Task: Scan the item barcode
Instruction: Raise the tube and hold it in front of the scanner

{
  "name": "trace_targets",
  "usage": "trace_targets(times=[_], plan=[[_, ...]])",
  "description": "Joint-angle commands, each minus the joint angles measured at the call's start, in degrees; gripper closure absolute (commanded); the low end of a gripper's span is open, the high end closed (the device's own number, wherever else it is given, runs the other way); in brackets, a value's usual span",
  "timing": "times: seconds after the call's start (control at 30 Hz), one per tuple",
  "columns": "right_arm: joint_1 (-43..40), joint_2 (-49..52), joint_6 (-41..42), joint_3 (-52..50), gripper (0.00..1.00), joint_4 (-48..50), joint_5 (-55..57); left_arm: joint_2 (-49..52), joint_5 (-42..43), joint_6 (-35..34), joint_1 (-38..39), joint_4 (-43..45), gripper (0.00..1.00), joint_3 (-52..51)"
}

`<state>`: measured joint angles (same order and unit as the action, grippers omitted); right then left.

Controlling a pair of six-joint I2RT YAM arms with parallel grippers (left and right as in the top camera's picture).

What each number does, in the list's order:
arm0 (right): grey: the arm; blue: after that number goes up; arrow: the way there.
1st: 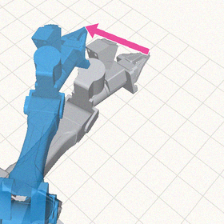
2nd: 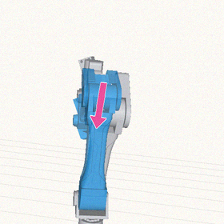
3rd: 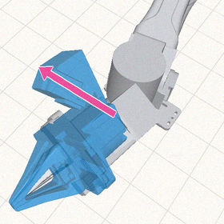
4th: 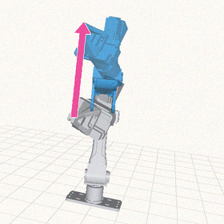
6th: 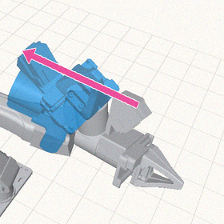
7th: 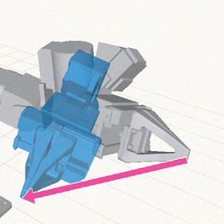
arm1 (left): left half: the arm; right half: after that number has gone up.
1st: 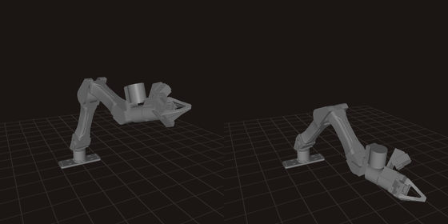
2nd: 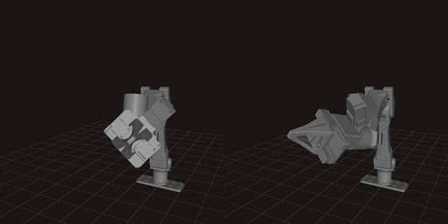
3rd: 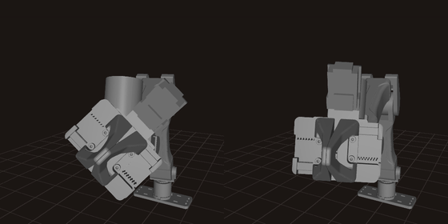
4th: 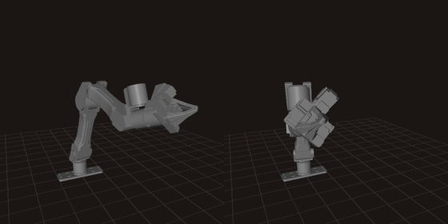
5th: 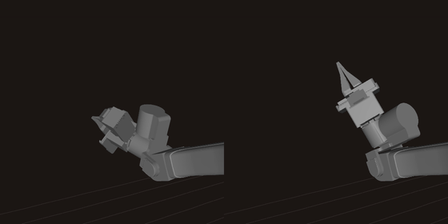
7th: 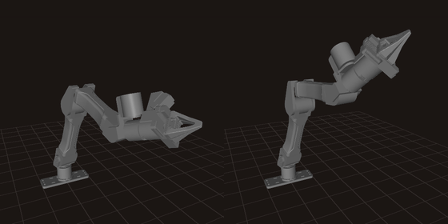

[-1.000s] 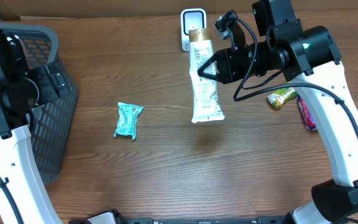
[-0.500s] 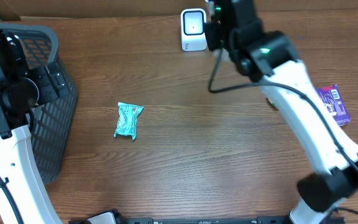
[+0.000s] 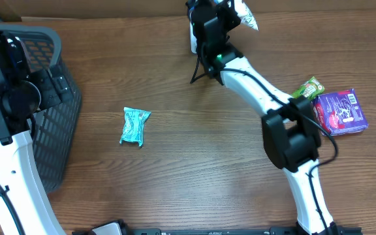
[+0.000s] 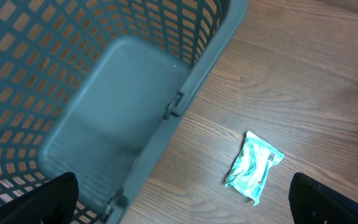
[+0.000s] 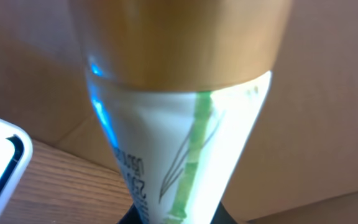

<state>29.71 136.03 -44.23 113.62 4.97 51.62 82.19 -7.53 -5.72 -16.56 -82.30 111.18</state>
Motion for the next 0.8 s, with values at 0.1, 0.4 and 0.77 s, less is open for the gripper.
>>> trace_targets(times=[0.1,0.4,0.77], plan=[[-0.07,6.67,-16.09,1.57,0.96,13.07,1.14,0.07,0.28,-0.72,-0.15,0.13,0.00,0.96],[-0.90,9.40,-15.80,1.57,0.96,13.88,-2.73,0.07,0.31,-0.72,-0.15,0.13,0.01,0.94],[-0.76,9.40,-15.87,1.57,0.96,13.84,-2.03,0.07,0.28,-0.72,-0.15,0.04,0.00,0.96]])
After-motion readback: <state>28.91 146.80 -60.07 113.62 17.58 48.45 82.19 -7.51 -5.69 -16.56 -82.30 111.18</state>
